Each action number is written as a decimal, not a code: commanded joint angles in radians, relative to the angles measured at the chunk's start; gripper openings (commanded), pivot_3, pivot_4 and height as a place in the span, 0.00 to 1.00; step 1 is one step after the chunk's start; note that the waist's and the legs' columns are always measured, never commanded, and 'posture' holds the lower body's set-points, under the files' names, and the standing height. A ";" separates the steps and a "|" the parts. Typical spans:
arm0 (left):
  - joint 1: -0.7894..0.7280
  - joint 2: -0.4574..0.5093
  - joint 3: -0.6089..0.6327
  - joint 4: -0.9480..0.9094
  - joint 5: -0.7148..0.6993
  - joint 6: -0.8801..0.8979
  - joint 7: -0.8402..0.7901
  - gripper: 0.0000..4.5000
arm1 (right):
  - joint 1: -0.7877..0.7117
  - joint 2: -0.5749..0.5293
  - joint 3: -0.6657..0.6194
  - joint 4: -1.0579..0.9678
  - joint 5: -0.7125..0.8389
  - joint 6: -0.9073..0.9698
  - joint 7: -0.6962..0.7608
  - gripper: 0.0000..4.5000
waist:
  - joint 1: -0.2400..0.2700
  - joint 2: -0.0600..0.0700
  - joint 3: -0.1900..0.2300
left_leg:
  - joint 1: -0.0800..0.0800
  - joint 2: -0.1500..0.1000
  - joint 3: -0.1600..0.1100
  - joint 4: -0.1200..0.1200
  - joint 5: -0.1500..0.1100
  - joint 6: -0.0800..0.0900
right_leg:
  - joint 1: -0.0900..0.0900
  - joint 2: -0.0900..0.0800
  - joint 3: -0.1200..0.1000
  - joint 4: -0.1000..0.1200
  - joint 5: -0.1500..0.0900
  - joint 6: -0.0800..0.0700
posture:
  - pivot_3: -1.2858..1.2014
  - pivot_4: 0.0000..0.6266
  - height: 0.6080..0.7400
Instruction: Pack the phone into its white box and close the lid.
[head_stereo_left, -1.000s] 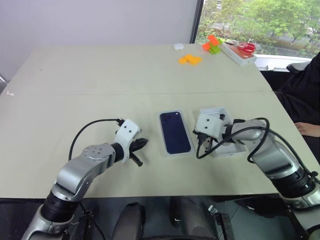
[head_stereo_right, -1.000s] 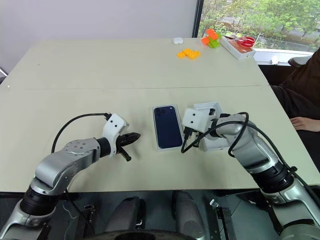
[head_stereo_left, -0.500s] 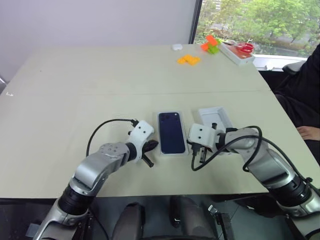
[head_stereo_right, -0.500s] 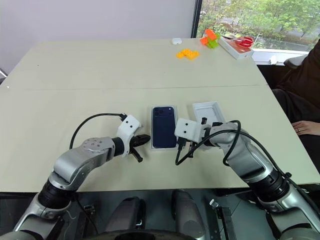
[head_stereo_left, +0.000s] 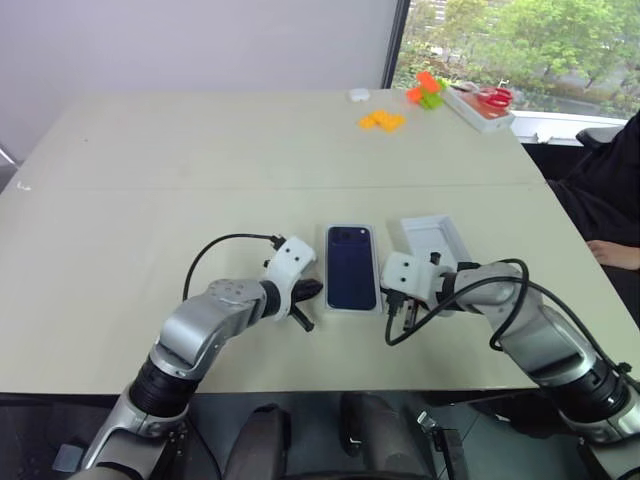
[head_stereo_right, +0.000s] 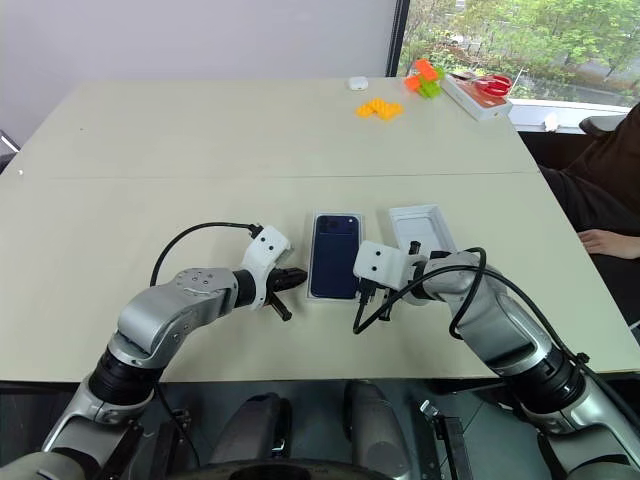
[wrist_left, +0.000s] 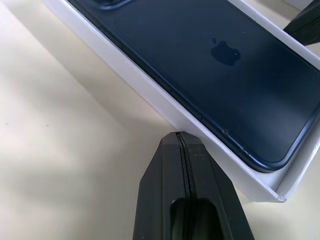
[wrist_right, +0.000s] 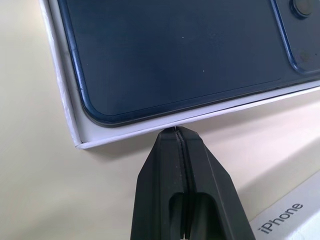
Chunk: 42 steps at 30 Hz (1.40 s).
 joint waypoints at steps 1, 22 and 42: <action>-0.016 -0.040 -0.059 -0.034 -0.074 0.023 -0.080 0.00 | 0.008 -0.003 -0.014 -0.083 0.043 -0.014 0.025 0.00 | 0.000 0.000 0.000 | 0.000 0.000 0.000 0.000 0.000 0.000 | 0.000 0.000 0.000 0.000 0.000 0.000 | 0.52 0.24 1.00; -0.012 -0.021 -0.011 -0.023 -0.066 0.027 -0.135 0.00 | 0.031 -0.082 -0.083 -0.086 0.054 -0.025 0.051 0.00 | -0.002 0.000 0.000 | 0.000 0.000 0.000 0.000 0.000 0.000 | 0.000 0.000 0.000 0.000 -0.001 -0.001 | 0.52 0.24 1.00; 0.065 0.072 0.203 -0.069 -0.099 -0.168 -0.204 0.00 | -0.171 0.011 -0.328 -0.026 0.277 0.529 -0.102 0.76 | -0.003 0.000 0.000 | 0.000 0.001 0.000 0.000 0.000 0.000 | -0.001 0.001 0.000 0.000 0.002 -0.004 | 0.52 0.24 1.00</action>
